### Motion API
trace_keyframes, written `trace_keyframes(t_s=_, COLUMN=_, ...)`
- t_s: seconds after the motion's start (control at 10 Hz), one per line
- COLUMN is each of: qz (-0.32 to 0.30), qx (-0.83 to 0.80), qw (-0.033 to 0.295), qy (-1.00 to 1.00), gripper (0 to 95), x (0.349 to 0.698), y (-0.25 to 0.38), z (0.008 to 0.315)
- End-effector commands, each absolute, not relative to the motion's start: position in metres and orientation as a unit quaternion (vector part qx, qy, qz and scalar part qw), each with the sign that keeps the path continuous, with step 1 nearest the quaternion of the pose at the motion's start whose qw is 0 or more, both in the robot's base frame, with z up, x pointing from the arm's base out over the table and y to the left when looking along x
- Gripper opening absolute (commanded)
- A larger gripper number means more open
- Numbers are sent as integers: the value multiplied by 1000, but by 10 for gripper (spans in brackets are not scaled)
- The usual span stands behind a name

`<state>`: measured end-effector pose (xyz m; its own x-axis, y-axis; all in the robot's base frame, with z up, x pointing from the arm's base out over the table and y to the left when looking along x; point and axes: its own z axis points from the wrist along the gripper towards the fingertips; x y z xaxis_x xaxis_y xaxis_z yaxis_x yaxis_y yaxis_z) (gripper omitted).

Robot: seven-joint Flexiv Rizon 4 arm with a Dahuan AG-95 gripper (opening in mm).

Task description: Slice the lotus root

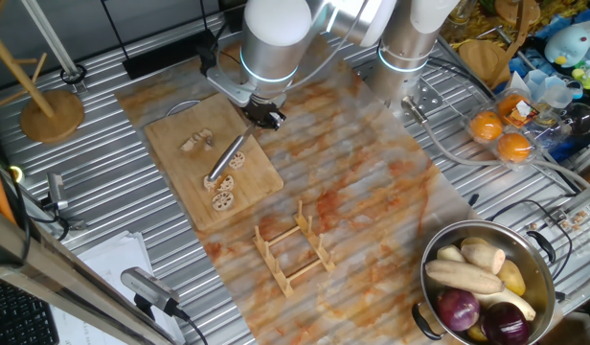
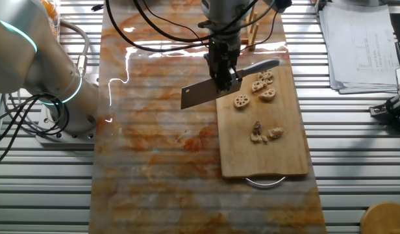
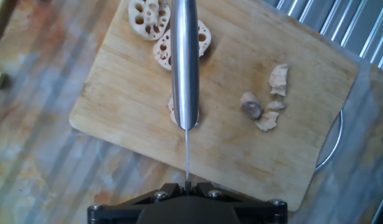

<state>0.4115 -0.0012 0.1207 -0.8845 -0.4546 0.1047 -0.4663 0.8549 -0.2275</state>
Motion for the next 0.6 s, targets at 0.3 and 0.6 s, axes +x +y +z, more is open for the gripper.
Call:
trace_keyframes(t_s=0.3, qz=124, qx=247, qw=25, qy=-961, gripper=0, x=411, y=-1, z=121)
trace_keyframes(t_s=0.6, qz=125, qx=263, qw=22, qy=-956, gripper=0, x=411, y=-1, z=121)
